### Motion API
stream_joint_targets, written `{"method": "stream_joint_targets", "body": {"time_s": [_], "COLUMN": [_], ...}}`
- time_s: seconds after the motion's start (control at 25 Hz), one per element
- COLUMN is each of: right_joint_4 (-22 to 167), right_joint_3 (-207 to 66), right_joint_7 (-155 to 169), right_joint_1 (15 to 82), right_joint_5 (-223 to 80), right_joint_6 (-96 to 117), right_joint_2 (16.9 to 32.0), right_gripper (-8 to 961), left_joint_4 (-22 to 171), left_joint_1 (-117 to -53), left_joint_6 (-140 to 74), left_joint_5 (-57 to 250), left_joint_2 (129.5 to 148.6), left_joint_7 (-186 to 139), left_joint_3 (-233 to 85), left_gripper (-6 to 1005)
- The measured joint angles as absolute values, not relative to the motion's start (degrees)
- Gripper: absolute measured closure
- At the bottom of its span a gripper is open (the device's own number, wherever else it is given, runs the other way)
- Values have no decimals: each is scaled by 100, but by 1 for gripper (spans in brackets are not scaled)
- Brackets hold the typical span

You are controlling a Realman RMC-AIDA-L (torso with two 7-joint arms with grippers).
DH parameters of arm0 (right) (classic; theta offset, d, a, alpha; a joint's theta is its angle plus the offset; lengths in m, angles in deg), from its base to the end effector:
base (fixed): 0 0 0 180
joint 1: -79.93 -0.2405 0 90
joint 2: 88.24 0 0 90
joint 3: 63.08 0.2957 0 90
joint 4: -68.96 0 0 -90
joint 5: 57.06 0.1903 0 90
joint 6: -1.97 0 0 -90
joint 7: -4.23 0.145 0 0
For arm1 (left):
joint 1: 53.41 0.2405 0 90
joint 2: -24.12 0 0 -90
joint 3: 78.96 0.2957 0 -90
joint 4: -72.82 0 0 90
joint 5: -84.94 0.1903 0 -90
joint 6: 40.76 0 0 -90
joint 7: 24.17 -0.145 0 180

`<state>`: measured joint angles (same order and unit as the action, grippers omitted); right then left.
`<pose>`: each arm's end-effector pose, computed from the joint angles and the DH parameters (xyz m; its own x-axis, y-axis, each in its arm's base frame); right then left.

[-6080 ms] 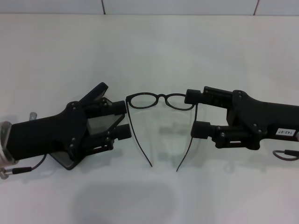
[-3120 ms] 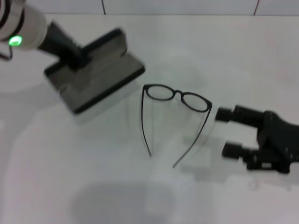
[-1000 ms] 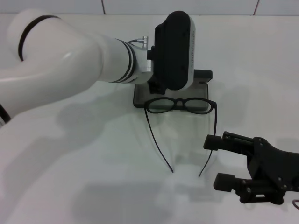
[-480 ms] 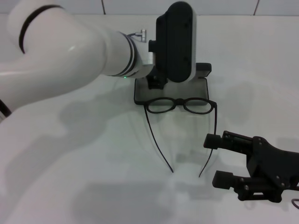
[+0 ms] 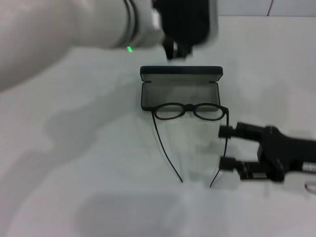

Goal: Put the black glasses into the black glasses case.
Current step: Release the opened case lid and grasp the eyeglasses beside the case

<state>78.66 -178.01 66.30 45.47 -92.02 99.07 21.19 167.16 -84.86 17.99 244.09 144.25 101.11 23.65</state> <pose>0.2544 0.2922 -0.0360 0.6437 -0.3566 -0.6771 -0.3137 -0.9300 0.1916 -0.1103 0.3691 -0.0447 0.9175 -0.2153 -0.3344 -0.3797 -0.7241 -0.5758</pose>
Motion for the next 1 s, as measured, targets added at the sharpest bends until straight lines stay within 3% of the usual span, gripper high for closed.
{"method": "stream_joint_targets", "body": {"time_s": [0.16, 0.2, 0.24, 0.4, 0.48, 0.56, 0.72, 0.88, 1.0], "right_joint_4": [7974, 7974, 8212, 8756, 9043, 9206, 9496, 10108, 10628], "right_joint_3": [-17802, -17802, -17790, -17768, -17703, -17457, -16594, -15610, -14926], "right_joint_7": [7160, 7160, 7590, 8495, 9018, 9461, 10253, 10973, 11361], "right_joint_1": [3927, 3927, 3627, 3217, 2998, 2750, 2419, 2330, 2299], "right_joint_5": [-9409, -9409, -9724, -10535, -11068, -11782, -13471, -15327, -16451], "right_joint_6": [9701, 9701, 9448, 8651, 8290, 8188, 8218, 8252, 8306], "right_joint_2": [1873, 1873, 1701, 1382, 1235, 1191, 1308, 1595, 1938], "right_gripper": [202, 202, 203, 205, 205, 204, 203, 245, 308], "left_joint_4": [17642, 17774, 17894, 18071, 18011, 17918, 17526, 16711, 16067], "left_joint_1": [-8026, -7906, -7781, -7109, -6830, -6630, -6268, -6118, -6141], "left_joint_6": [1658, 1613, 1558, 1268, 1324, 1454, 1943, 2602, 3088], "left_joint_5": [23982, 23685, 23399, 21585, 20676, 20029, 18755, 17642, 17258], "left_joint_2": [14420, 14417, 14415, 14400, 14399, 14399, 14401, 14401, 14401], "left_joint_7": [10857, 10935, 10975, 10591, 10151, 9843, 9284, 8756, 8574], "left_joint_3": [1844, 1690, 1531, 909, 666, 508, 118, -295, -659], "left_gripper": [559, 553, 547, 540, 604, 667, 698, 697, 697]}}
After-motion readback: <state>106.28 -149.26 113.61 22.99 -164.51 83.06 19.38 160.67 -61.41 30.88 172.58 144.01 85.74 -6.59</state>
